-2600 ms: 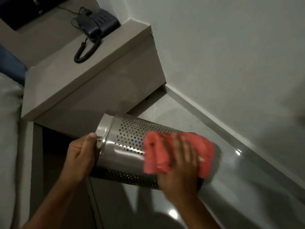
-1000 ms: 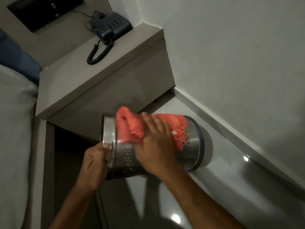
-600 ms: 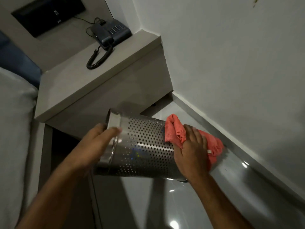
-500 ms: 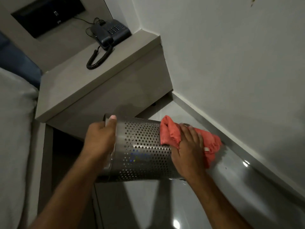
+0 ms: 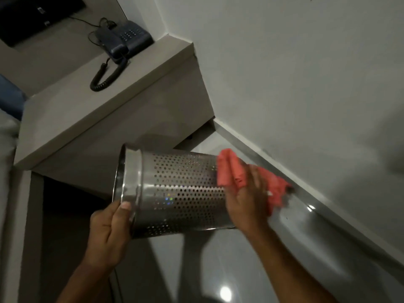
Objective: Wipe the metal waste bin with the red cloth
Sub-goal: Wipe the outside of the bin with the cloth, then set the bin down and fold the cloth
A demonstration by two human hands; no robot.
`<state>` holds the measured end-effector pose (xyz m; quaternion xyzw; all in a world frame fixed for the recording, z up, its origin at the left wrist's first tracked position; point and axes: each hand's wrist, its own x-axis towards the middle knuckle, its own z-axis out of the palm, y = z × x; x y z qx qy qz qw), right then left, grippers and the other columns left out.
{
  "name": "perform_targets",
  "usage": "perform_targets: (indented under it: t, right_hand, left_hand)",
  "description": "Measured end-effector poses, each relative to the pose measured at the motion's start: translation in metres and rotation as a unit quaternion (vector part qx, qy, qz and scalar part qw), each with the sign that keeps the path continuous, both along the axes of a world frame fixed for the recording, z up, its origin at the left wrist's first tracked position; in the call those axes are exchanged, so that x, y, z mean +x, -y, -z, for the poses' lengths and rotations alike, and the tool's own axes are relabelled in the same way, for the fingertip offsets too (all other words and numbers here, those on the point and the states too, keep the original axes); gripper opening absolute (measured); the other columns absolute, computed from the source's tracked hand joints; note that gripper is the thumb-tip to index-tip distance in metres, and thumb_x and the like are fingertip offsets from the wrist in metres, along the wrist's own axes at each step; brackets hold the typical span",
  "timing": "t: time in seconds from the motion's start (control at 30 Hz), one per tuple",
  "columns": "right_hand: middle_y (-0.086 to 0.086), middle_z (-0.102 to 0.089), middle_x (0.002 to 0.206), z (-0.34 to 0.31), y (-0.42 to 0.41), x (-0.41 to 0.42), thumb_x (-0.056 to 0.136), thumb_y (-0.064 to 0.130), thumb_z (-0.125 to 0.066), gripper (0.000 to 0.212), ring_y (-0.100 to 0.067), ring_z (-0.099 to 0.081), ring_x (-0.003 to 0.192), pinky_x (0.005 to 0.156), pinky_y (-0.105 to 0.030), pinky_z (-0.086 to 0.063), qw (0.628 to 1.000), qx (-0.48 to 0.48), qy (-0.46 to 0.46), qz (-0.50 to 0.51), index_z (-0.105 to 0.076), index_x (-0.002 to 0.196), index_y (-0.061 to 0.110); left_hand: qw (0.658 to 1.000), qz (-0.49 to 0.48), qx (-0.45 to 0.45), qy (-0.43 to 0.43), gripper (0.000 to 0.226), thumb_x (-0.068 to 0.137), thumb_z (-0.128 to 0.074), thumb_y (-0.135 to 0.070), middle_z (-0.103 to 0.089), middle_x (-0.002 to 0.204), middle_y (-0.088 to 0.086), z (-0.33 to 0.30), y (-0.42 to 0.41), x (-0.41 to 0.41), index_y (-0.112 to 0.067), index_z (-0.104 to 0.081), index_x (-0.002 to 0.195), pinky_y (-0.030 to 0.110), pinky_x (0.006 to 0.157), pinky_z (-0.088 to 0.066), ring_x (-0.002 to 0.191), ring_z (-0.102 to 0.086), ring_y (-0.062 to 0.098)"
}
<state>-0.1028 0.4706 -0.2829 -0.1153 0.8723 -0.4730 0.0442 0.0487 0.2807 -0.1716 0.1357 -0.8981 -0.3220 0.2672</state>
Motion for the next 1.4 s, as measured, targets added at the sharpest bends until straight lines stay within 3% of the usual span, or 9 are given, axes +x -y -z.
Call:
perform_targets:
  t: [0.1, 0.23, 0.43, 0.53, 0.73, 0.93, 1.07, 1.27, 1.4]
  right_hand:
    - [-0.005, -0.036, 0.159, 0.004, -0.002, -0.012, 0.092, 0.069, -0.019, 0.069, -0.028, -0.021, 0.149, 0.118, -0.06, -0.016, 0.992, 0.002, 0.105, 0.072, -0.03, 0.151, 0.036]
    - [-0.003, -0.064, 0.129, -0.068, 0.057, 0.004, 0.093, 0.046, -0.042, 0.039, -0.033, -0.049, 0.127, 0.109, -0.05, -0.029, 0.993, -0.096, -0.061, 0.009, -0.048, 0.129, 0.033]
    - [-0.002, -0.069, 0.118, -0.081, 0.071, -0.015, 0.093, 0.056, -0.044, 0.043, -0.022, -0.059, 0.111, 0.099, -0.035, -0.037, 0.97, -0.134, -0.141, -0.148, -0.056, 0.125, 0.029]
    - [-0.006, -0.069, 0.078, -0.018, 0.018, -0.05, 0.093, 0.06, -0.043, 0.052, -0.025, -0.064, 0.072, 0.069, -0.033, -0.047, 0.998, -0.042, 0.008, -0.043, -0.066, 0.086, 0.014]
    - [-0.017, -0.072, 0.087, 0.042, -0.019, -0.049, 0.084, 0.064, -0.037, 0.068, -0.035, -0.066, 0.087, 0.08, -0.036, -0.045, 0.975, -0.076, 0.127, 0.166, -0.068, 0.096, 0.005]
    - [-0.008, -0.072, 0.118, -0.011, 0.01, -0.002, 0.087, 0.043, -0.052, 0.04, -0.021, -0.065, 0.099, 0.095, -0.039, -0.049, 0.866, -0.352, 0.305, 0.183, -0.069, 0.112, 0.016]
    - [-0.012, -0.073, 0.118, -0.072, 0.021, 0.03, 0.084, 0.047, -0.054, 0.055, -0.03, -0.072, 0.105, 0.088, -0.046, -0.057, 0.73, -0.564, 0.377, 0.085, -0.064, 0.128, 0.015]
    - [-0.015, -0.077, 0.104, -0.112, 0.008, 0.02, 0.09, 0.061, -0.05, 0.051, -0.036, -0.07, 0.086, 0.08, -0.087, -0.03, 0.7, -0.551, 0.454, 0.023, -0.074, 0.107, 0.02]
    - [-0.014, -0.079, 0.094, -0.146, -0.017, -0.01, 0.1, 0.046, -0.043, 0.05, -0.026, -0.077, 0.079, 0.061, -0.042, -0.062, 0.65, -0.557, 0.511, 0.077, -0.07, 0.112, 0.006]
  left_hand:
    - [0.998, 0.043, -0.05, 0.024, 0.045, 0.098, -0.037, -0.03, -0.037, 0.047, 0.0, -0.008, -0.004, -0.015, -0.016, -0.037, 0.055, 0.024, 0.039, -0.028, 0.039, -0.034, 0.006]
    - [0.994, 0.084, -0.064, 0.021, 0.041, 0.098, -0.038, -0.029, -0.036, 0.046, 0.0, -0.016, -0.007, -0.025, -0.024, -0.035, 0.057, 0.022, 0.039, -0.026, 0.037, -0.034, 0.01]
    - [0.992, 0.099, -0.078, 0.022, 0.036, 0.098, -0.039, -0.028, -0.036, 0.052, -0.012, -0.016, -0.007, -0.017, -0.035, -0.034, 0.063, 0.016, 0.042, -0.023, 0.039, -0.031, -0.002]
    - [0.991, 0.104, -0.073, 0.03, 0.039, 0.099, -0.039, -0.034, -0.031, 0.05, -0.009, -0.015, -0.007, -0.011, -0.031, -0.036, 0.061, 0.019, 0.041, -0.022, 0.039, -0.029, -0.002]
    - [0.97, 0.16, -0.162, 0.088, 0.039, 0.095, -0.043, -0.03, -0.028, 0.047, -0.011, -0.038, -0.034, -0.051, -0.024, -0.033, 0.057, 0.025, 0.042, -0.026, 0.038, -0.031, 0.008]
    - [0.909, 0.218, -0.313, 0.17, 0.042, 0.093, -0.039, -0.036, -0.048, 0.044, 0.008, -0.056, -0.051, -0.087, -0.012, -0.05, 0.06, 0.031, 0.043, -0.035, 0.04, -0.049, 0.033]
    - [0.882, 0.218, -0.354, 0.223, 0.042, 0.091, -0.035, -0.039, -0.053, 0.048, 0.011, -0.042, -0.053, -0.088, -0.013, -0.051, 0.062, 0.033, 0.044, -0.039, 0.041, -0.051, 0.036]
    - [0.901, 0.158, -0.336, 0.224, 0.039, 0.092, -0.037, -0.04, -0.056, 0.048, 0.009, -0.029, -0.043, -0.081, -0.015, -0.053, 0.066, 0.033, 0.041, -0.038, 0.042, -0.053, 0.034]
    - [0.911, 0.071, -0.309, 0.264, 0.037, 0.097, -0.036, -0.042, -0.073, 0.084, 0.01, -0.046, -0.058, -0.074, -0.016, -0.061, 0.103, 0.037, 0.057, -0.051, 0.072, -0.068, 0.032]
